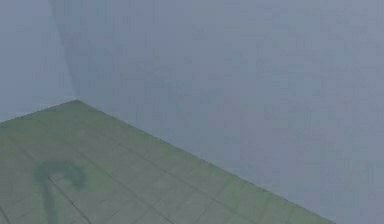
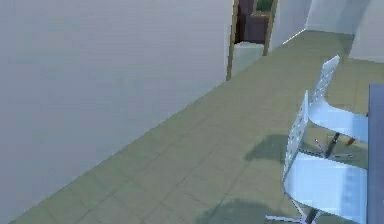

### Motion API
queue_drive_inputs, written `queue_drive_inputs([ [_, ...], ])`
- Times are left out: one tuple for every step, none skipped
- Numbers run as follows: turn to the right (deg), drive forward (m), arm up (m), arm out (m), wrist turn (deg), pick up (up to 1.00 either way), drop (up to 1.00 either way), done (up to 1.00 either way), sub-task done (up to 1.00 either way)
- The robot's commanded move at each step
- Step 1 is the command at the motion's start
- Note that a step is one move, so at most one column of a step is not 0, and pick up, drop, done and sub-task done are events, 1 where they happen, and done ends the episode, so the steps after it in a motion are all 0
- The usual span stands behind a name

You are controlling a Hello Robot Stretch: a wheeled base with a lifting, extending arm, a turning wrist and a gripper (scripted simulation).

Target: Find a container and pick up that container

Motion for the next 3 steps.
queue_drive_inputs([
  [45.0, 0.00, 0.00, 0.00, 0.0, 0.00, 0.00, 0.00, 0.00],
  [33.0, 0.00, 0.00, 0.00, 0.0, 0.00, 0.00, 0.00, 0.00],
  [0.0, 0.10, 0.00, 0.00, 0.0, 0.00, 0.00, 0.00, 0.00],
])
